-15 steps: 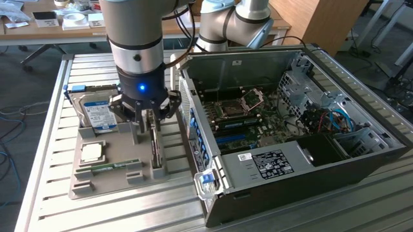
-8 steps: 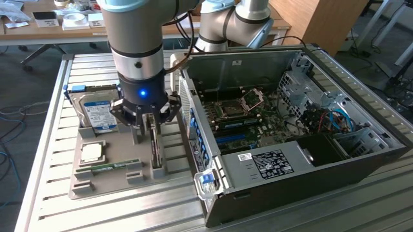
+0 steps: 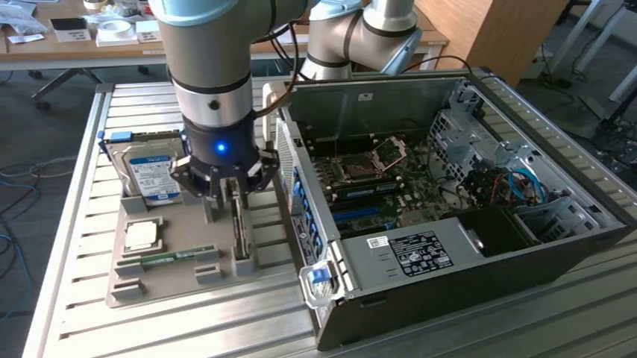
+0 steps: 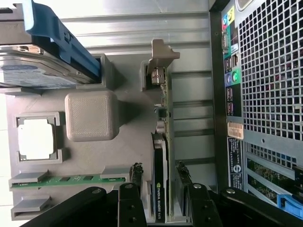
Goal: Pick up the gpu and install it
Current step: 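Pick up the gpu and move the gpu toward the slot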
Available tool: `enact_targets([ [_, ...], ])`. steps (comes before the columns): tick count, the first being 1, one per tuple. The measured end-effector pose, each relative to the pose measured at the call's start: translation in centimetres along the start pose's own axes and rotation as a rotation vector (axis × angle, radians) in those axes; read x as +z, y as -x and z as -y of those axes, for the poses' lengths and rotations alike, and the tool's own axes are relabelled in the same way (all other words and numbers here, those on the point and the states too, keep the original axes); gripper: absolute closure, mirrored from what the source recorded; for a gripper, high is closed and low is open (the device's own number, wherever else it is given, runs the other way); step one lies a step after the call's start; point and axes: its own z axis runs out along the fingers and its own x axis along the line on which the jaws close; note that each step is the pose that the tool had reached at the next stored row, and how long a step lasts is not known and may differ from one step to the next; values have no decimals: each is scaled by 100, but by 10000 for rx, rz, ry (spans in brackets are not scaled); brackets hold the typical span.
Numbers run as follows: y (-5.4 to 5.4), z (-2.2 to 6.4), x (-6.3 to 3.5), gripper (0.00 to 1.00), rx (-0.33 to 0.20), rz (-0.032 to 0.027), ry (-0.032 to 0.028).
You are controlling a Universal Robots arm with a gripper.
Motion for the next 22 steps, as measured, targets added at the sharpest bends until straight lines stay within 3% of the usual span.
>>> enact_targets([
  [22,31,6,204,58,-1,-1,9],
])
